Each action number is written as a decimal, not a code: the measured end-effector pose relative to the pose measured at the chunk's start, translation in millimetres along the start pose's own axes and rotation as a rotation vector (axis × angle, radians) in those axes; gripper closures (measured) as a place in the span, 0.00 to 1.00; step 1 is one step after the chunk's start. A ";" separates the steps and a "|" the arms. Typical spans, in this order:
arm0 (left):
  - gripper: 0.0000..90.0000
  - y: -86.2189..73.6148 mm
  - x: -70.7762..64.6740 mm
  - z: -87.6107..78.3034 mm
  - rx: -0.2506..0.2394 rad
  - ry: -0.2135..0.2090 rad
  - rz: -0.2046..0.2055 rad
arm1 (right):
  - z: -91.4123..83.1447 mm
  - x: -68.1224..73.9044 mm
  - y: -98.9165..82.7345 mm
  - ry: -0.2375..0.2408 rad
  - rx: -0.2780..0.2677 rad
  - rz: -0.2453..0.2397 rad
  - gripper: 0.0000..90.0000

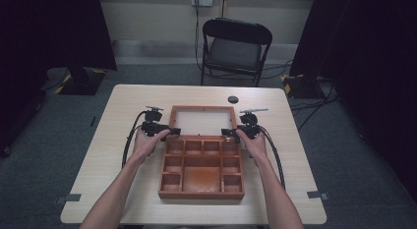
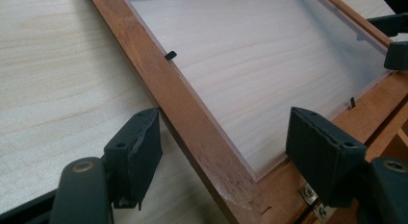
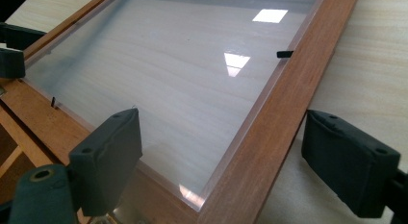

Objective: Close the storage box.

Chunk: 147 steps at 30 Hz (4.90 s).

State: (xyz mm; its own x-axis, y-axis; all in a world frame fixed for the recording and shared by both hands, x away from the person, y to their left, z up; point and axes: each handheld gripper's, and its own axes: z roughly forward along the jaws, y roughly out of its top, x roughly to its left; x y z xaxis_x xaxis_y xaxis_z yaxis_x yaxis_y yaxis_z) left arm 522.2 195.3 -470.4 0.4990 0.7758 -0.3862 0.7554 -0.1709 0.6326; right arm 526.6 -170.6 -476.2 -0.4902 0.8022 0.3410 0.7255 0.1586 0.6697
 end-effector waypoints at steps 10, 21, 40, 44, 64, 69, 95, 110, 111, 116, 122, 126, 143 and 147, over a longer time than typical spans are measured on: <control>0.30 -0.3 2.9 1.4 -0.002 -0.018 -0.008 | 8.7 -3.6 0.7 0.061 0.011 0.071 0.14; 0.27 2.7 1.2 3.3 0.020 -0.010 0.002 | 2.9 -5.5 -1.8 0.064 -0.014 0.065 0.19; 0.23 7.6 0.3 5.8 0.029 -0.024 0.006 | -4.0 -6.8 -1.1 0.057 -0.062 0.059 0.31; 0.24 8.1 -0.7 4.6 0.025 -0.021 0.018 | -5.5 -6.6 -0.5 0.055 -0.068 0.054 0.34; 0.38 12.4 -13.4 -11.3 -0.048 0.038 0.110 | -24.4 3.8 7.2 0.022 -0.129 0.002 0.42; 0.41 13.4 -15.1 -17.1 -0.065 0.039 0.123 | -30.3 6.4 9.5 0.028 -0.143 -0.006 0.42; 0.41 12.8 -23.7 -34.5 -0.135 -0.014 0.178 | -56.4 16.7 10.4 0.057 -0.192 -0.054 0.48; 0.48 8.9 -27.2 -47.4 -0.181 -0.023 0.214 | -64.1 18.3 9.4 0.082 -0.197 -0.075 0.49; 0.48 8.9 -27.2 -47.4 -0.181 -0.023 0.214 | -64.4 18.5 9.8 0.082 -0.198 -0.071 0.50; 0.48 10.2 -31.6 -50.3 -0.188 -0.020 0.223 | -63.1 20.9 19.7 0.094 -0.225 -0.074 0.45; 0.49 12.6 -34.7 -56.5 -0.193 -0.021 0.236 | -59.4 25.9 26.0 0.083 -0.216 -0.084 0.48; 0.53 13.0 -36.2 -61.2 -0.201 -0.025 0.236 | -62.5 25.6 23.8 0.087 -0.226 -0.078 0.52; 0.54 5.4 -50.8 -83.5 -0.251 -0.048 0.285 | -82.5 41.3 13.0 0.103 -0.194 -0.132 0.49; 0.54 3.1 -52.3 -85.1 -0.256 -0.059 0.282 | -84.8 42.4 10.8 0.109 -0.193 -0.138 0.48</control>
State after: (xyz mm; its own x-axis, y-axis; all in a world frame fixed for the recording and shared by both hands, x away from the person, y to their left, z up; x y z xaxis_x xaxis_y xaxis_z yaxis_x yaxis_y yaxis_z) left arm 462.3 205.9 -391.1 0.7010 0.6826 -0.2067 0.4583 -0.2091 0.8638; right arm 472.7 -183.7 -398.6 -0.6349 0.7123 0.2992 0.5473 0.1413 0.8249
